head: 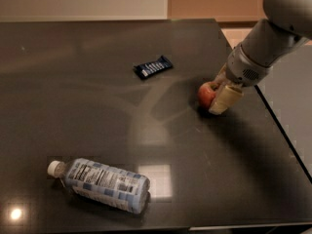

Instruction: Move apple near rxbar blueberry

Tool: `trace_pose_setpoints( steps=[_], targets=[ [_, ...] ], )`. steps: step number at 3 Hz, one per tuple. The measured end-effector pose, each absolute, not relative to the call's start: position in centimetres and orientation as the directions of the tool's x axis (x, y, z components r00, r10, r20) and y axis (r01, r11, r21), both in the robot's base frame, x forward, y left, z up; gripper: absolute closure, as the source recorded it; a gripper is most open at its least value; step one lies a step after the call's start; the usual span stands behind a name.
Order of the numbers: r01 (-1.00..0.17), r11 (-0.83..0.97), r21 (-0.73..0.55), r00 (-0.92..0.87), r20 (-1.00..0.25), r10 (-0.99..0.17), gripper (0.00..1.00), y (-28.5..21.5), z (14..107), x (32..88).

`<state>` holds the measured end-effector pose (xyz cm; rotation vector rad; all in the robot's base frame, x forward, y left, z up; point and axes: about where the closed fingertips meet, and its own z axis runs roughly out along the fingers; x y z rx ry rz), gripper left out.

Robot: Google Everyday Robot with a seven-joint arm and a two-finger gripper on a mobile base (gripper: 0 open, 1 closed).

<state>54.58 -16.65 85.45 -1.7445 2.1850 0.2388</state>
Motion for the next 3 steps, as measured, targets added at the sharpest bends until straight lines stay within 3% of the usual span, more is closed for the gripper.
trace_pose_setpoints(
  steps=[1,2,3],
  targets=[
    [-0.967,0.237,-0.090,-0.184,-0.392,-0.901,0.85,-15.3,88.0,55.7],
    [-0.965,0.240,-0.106,-0.177,-0.413,-0.893,1.00,-13.6,90.3,58.1],
    [-0.958,0.262,-0.118,-0.189,-0.428,-0.884,1.00,-12.2,91.6,61.5]
  ],
)
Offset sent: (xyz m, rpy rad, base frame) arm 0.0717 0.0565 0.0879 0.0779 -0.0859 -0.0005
